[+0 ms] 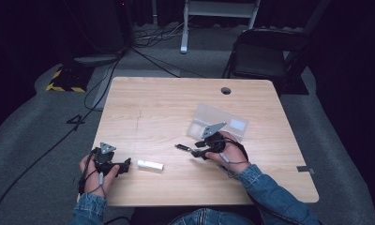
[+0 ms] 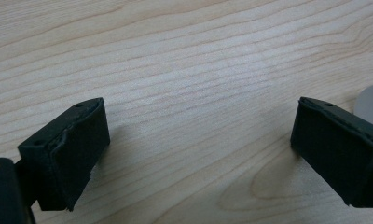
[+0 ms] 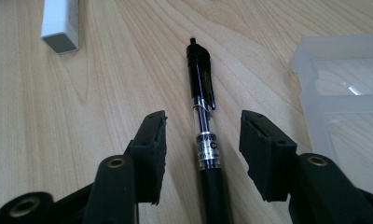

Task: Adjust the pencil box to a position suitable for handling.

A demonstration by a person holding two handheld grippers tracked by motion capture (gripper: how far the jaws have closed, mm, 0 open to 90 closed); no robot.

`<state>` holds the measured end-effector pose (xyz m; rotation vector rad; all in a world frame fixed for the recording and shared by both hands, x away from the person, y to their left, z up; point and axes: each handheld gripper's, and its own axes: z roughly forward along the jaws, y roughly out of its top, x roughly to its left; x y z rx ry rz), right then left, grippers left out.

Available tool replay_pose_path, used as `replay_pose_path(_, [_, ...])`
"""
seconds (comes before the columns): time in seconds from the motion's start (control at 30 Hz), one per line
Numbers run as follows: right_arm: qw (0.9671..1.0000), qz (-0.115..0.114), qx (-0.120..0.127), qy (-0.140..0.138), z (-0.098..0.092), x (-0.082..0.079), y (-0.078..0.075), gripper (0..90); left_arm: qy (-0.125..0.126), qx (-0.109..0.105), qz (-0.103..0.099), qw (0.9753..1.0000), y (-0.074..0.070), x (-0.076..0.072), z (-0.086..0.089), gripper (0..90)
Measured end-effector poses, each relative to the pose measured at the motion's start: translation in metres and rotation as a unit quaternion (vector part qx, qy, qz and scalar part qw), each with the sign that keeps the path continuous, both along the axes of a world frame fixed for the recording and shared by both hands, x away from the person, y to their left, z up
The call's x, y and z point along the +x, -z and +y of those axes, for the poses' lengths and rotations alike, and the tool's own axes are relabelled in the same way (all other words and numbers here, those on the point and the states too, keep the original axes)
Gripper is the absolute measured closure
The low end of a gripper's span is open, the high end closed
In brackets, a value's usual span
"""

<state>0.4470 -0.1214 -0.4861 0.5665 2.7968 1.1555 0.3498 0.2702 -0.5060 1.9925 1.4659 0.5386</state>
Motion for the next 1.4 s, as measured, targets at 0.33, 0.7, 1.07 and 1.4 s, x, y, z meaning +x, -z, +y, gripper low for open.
replay_pose_path(0.33, [1.0000, 0.004, -0.003, -0.008, 0.004, -0.003, 0.004, 51.7, 0.000, 0.000, 0.000, 1.0000, 0.000, 0.000, 0.000, 4.7])
replay_pose_path(0.7, [0.9997, 0.007, -0.006, -0.022, 0.007, -0.009, 0.003, 51.3, 0.000, 0.000, 0.000, 1.0000, 0.000, 0.000, 0.000, 4.7])
replay_pose_path(1.07, [0.9991, 0.007, -0.014, -0.038, 0.009, -0.017, -0.001, 55.6, 0.000, 0.000, 0.000, 1.0000, 0.000, 0.000, 0.000, 4.7])
replay_pose_path(1.4, [0.9971, -0.016, -0.053, -0.053, 0.008, -0.018, -0.001, 75.9, 0.000, 0.000, 0.000, 1.0000, 0.000, 0.000, 0.000, 4.7])
